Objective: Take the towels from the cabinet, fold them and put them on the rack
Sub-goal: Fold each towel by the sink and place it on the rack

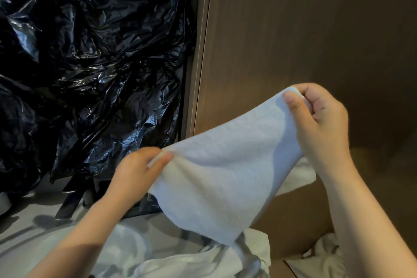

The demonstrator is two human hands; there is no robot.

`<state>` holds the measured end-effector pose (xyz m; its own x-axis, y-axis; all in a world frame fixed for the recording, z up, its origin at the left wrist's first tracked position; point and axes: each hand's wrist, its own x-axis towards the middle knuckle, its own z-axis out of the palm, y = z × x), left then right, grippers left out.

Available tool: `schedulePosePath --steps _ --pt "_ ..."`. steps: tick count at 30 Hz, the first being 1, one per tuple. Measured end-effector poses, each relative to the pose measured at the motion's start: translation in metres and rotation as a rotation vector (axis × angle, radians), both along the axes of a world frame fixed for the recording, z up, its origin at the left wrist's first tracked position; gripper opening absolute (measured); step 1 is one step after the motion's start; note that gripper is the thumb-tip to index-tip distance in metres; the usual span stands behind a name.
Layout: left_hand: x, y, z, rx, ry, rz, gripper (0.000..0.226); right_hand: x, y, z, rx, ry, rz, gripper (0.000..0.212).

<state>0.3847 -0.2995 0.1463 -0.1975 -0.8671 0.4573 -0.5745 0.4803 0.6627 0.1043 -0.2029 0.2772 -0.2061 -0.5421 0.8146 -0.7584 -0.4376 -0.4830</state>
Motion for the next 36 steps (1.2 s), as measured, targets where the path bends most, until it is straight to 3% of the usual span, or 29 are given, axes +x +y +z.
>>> schedulePosePath --steps 5,13,17,20,24,30,33,36 --pt "0.010 -0.020 0.042 -0.117 0.174 0.066 0.032 -0.016 -0.004 0.012 -0.038 0.000 -0.046 0.019" --pt "0.029 -0.022 0.029 -0.077 0.032 0.064 0.018 -0.033 -0.013 -0.012 -0.003 -0.088 -0.111 0.015" --pt "0.032 -0.021 0.033 -0.085 0.156 0.045 0.008 -0.040 -0.018 -0.024 0.026 -0.086 -0.152 0.018" --pt "0.034 -0.028 0.041 -0.167 0.079 0.048 0.001 -0.046 -0.021 -0.034 0.024 -0.094 -0.193 0.019" --pt "0.029 -0.037 0.038 -0.238 -0.106 0.075 0.013 -0.051 -0.022 -0.046 0.008 -0.055 -0.230 0.013" --pt "0.027 -0.032 0.016 -0.113 0.132 0.072 0.014 -0.068 -0.026 -0.072 0.072 -0.051 -0.260 0.014" --pt "0.028 -0.030 0.011 -0.123 0.129 0.022 0.016 -0.072 -0.029 -0.082 0.097 -0.099 -0.275 0.014" --pt "0.035 -0.033 0.009 -0.130 -0.002 -0.020 0.014 -0.074 -0.032 -0.088 0.096 -0.140 -0.285 0.014"
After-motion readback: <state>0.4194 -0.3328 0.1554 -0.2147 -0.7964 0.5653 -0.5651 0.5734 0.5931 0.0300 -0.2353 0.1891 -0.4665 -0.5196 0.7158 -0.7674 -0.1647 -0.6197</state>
